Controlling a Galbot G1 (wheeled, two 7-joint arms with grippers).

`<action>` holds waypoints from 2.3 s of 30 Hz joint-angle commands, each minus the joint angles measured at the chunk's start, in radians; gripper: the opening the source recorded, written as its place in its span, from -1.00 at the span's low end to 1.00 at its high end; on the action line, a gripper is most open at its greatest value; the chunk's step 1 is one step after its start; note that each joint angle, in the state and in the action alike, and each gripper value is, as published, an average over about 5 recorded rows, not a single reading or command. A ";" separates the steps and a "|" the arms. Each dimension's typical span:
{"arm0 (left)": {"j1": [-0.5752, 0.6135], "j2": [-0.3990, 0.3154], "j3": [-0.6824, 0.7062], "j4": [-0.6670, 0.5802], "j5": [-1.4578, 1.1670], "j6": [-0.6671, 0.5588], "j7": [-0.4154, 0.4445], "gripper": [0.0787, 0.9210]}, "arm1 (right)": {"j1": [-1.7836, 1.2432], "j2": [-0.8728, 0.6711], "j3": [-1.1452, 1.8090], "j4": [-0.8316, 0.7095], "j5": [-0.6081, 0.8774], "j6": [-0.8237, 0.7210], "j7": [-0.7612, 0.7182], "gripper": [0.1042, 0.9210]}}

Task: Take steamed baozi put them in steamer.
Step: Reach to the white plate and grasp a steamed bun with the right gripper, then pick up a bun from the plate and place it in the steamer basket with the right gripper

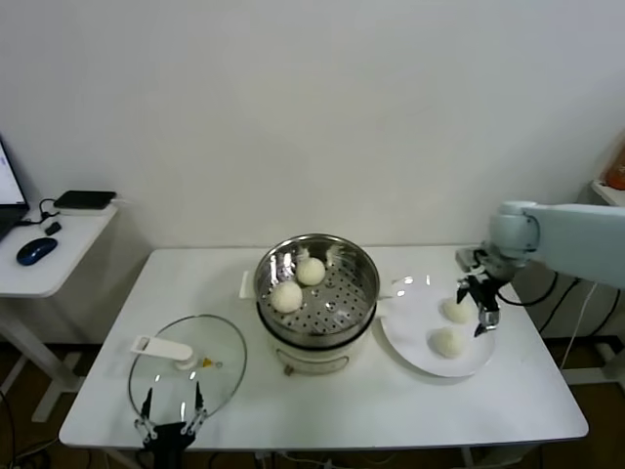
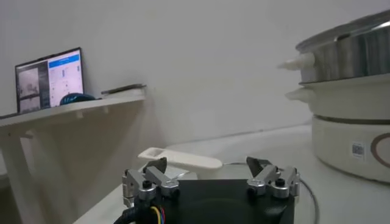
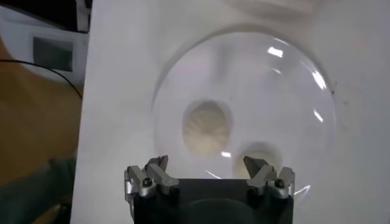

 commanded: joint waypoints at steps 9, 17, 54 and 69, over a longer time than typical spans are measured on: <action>0.004 -0.002 -0.006 0.006 0.003 -0.003 -0.002 0.77 | -0.331 0.014 0.258 -0.142 -0.133 -0.012 0.094 0.76; 0.006 -0.004 -0.005 0.003 0.005 -0.003 -0.002 0.77 | -0.343 0.020 0.270 -0.156 -0.133 -0.010 0.090 0.76; 0.014 0.003 -0.003 -0.012 0.008 0.001 -0.008 0.77 | 0.395 0.167 -0.035 0.039 0.099 0.350 -0.092 0.38; 0.019 -0.001 0.009 -0.021 0.014 -0.005 -0.012 0.77 | 0.320 0.444 0.208 0.193 -0.182 0.530 0.050 0.37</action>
